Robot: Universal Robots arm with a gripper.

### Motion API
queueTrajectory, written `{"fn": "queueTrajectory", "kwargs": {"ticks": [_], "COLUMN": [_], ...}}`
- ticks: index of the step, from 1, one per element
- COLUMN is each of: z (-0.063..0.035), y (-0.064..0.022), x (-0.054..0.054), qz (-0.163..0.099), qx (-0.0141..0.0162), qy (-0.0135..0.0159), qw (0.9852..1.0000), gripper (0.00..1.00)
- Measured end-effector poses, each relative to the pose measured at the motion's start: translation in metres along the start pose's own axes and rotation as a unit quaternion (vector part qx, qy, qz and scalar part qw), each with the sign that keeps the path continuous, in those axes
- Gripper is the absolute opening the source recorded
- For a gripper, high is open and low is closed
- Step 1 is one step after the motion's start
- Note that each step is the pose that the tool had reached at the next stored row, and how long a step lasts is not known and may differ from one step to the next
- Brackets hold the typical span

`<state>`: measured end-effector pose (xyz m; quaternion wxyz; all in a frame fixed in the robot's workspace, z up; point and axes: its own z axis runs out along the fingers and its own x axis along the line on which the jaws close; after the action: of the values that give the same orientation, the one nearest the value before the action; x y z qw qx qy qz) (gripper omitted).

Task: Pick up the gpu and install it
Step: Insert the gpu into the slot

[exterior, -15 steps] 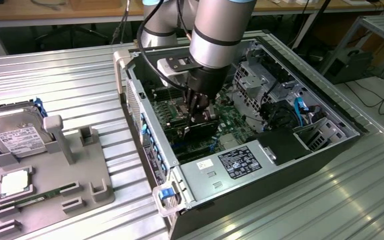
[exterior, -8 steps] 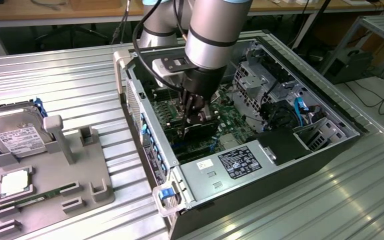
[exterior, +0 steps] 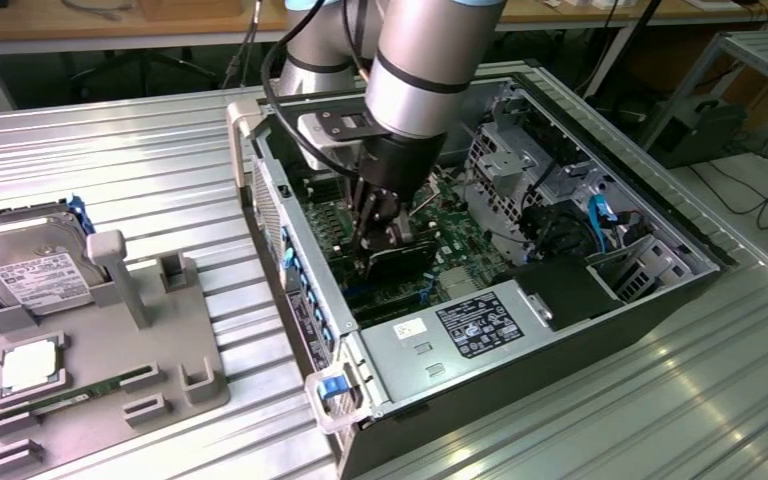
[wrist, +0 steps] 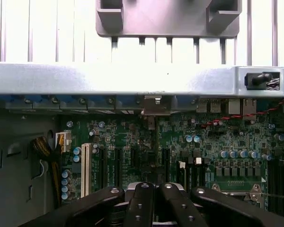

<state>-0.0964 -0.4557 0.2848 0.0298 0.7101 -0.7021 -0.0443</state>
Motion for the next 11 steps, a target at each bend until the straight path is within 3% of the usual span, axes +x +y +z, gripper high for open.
{"fn": "queueTrajectory", "kwargs": {"ticks": [4, 10, 11], "z": [0.0061, 0.0098, 0.0099], "y": [0.0098, 0.0100, 0.0102], "x": [-0.0024, -0.0072, -0.0073], "qz": [-0.002, -0.007, -0.007], "qx": [-0.0001, 0.0000, 0.0016], "qy": [0.0001, 0.0009, 0.0010], "qw": [1.0000, 1.0000, 1.0000], "gripper": [0.11, 0.11, 0.11]}}
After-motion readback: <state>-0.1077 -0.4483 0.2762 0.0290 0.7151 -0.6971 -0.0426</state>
